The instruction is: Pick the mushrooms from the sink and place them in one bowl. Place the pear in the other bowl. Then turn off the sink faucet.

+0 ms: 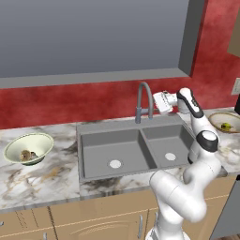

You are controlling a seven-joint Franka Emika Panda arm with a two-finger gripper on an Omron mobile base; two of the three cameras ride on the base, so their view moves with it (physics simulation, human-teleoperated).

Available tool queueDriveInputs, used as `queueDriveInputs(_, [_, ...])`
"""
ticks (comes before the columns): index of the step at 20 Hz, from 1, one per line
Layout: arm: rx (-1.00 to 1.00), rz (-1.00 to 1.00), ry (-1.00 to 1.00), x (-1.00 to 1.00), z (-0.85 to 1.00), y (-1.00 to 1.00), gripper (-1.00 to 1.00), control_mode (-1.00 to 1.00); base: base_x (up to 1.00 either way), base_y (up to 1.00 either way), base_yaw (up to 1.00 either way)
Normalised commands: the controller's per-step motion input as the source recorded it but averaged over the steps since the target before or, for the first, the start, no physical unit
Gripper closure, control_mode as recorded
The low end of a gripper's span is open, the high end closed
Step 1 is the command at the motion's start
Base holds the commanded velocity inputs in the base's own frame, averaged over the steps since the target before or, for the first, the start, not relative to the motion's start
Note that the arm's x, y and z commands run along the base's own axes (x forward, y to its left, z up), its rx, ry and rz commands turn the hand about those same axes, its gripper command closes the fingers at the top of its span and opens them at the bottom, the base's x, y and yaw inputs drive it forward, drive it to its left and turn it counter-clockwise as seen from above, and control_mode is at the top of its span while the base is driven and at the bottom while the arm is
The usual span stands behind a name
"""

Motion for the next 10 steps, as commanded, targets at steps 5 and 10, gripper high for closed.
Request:
queueDriveInputs(5, [0.00, 0.08, 0.01, 0.00, -0.07, 0.71, -1.00, -1.00, 0.00, 0.00, 0.00])
queueDriveInputs(10, [0.00, 0.08, 0.01, 0.00, -0.08, 0.73, -1.00, -1.00, 0.00, 0.00, 0.00])
